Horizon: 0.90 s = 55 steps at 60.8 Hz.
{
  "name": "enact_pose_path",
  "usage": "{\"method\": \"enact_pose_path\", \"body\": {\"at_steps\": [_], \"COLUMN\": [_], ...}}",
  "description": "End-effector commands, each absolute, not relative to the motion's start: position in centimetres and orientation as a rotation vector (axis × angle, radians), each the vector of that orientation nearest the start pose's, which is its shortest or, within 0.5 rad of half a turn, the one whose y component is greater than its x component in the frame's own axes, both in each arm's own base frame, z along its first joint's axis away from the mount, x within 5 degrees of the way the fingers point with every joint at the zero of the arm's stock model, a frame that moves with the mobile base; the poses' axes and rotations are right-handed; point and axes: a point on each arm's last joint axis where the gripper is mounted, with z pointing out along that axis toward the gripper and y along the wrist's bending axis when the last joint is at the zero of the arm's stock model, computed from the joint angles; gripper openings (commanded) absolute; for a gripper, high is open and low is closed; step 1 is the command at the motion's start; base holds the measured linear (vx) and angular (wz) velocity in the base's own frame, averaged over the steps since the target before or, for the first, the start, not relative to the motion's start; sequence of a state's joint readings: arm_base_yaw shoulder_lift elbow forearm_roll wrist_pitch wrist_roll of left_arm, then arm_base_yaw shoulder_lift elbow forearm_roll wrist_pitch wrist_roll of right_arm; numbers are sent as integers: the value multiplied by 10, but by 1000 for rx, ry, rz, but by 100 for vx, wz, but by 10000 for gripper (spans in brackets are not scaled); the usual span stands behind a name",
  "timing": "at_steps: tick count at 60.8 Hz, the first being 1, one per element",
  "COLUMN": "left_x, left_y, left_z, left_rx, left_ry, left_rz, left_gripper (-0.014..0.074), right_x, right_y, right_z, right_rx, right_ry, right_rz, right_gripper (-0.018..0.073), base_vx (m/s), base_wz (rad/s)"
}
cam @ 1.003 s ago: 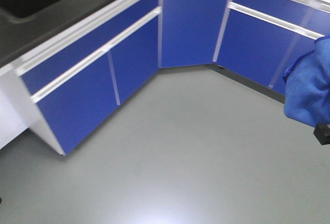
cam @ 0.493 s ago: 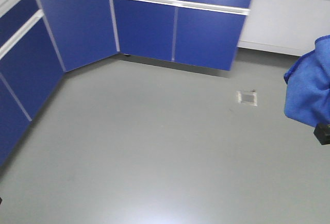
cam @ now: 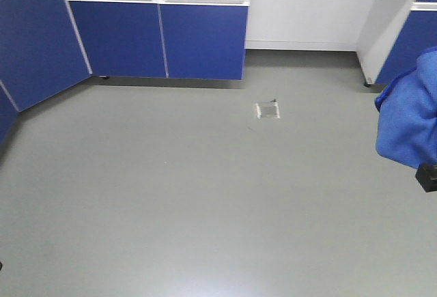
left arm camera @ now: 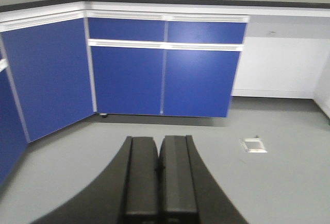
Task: Wipe right workspace with blue cloth
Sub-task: 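Drive the base to the other counter holding the cloth in the right gripper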
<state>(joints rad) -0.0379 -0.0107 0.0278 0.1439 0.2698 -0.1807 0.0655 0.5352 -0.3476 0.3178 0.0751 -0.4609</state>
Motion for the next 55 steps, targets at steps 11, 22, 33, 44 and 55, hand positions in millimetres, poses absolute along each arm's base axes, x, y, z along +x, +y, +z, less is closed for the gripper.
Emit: {"method": "enact_pose_path", "body": {"at_steps": [11, 22, 33, 44, 55], "left_x": [56, 56, 56, 56, 56], "left_y": [0, 0, 0, 0, 0], "left_z": [178, 178, 178, 178, 178], "left_rx": [-23, -23, -23, -23, -23], "left_ry": [1698, 1698, 1698, 1698, 1698], "left_rz": [-44, -44, -44, -44, -44], "left_gripper": [-6, -6, -6, -6, -6], "right_x": [120, 120, 120, 120, 120], "right_y": [7, 7, 7, 7, 7], "right_z": [298, 298, 298, 298, 298], "right_rx": [-169, -169, -169, -169, -169], "right_ry": [1631, 1631, 1630, 1630, 1630], "right_rz": [-67, -67, -68, -68, -68], "right_gripper": [-3, -3, -3, -3, -3], "base_vx": [-2, 3, 9, 14, 16], "base_wz": [-31, -30, -37, -51, -53]}}
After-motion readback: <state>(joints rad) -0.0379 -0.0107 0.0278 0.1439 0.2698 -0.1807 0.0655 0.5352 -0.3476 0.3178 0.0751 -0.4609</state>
